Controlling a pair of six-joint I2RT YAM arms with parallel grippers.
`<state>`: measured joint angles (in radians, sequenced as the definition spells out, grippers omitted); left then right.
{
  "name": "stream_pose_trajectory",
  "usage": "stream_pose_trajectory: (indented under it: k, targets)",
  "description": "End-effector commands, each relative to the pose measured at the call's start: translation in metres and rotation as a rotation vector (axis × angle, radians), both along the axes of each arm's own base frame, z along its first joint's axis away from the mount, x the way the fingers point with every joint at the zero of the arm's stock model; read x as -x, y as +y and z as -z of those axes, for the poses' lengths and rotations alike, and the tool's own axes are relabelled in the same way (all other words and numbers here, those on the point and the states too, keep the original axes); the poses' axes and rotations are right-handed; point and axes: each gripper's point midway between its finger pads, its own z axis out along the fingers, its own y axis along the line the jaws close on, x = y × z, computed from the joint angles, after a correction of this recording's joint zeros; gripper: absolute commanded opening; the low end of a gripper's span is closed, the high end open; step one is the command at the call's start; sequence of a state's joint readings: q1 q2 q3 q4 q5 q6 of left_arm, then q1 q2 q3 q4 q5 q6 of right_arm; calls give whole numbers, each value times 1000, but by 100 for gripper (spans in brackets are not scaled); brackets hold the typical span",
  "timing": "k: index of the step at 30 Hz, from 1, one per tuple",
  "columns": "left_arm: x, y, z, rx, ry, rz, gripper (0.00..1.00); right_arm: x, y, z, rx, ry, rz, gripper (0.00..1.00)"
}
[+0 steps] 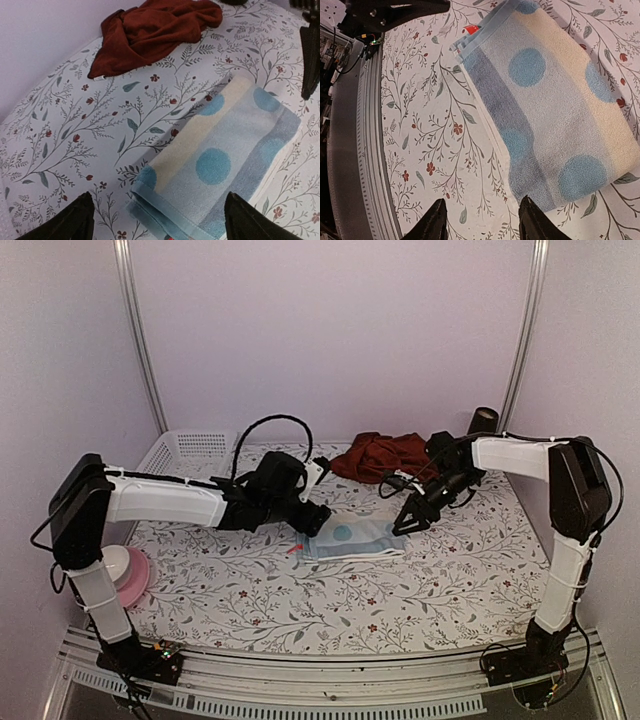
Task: Roll the towels
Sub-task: Fold the towel at the center of the board, then smooth out the towel at the center of the board.
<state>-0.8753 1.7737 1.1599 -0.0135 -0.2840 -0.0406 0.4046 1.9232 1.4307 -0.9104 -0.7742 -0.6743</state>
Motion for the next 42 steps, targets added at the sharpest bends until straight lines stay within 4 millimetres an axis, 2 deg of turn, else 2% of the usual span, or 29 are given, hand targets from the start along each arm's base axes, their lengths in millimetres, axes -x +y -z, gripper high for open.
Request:
stream_pose_trajectory:
  k: [1,7,12,16,18,20,25,36,42]
  targets:
    - [-8,-2,26,37,126,75,89,-9,-1,1,-16,-65,-7,48]
    - [-21,8,43,113,220,107,80,-11,-4,17,5,-47,-2,51]
    - [-21,6,56,149,281,169,72,-17,-10,24,23,-43,23,55]
    - [-24,6,67,149,317,182,68,-23,-16,21,19,-47,46,59]
    - [-24,4,66,160,324,193,65,-26,-20,19,14,-49,59,61]
    - [-25,5,82,146,355,186,63,-28,-24,17,11,-54,68,64]
    - [-32,7,87,142,362,170,55,-29,-27,14,-2,-58,72,67]
    - [-47,21,83,100,293,88,55,-27,-26,22,0,-39,66,68]
    - [-44,19,100,97,336,105,51,-26,-26,22,-3,-38,61,68]
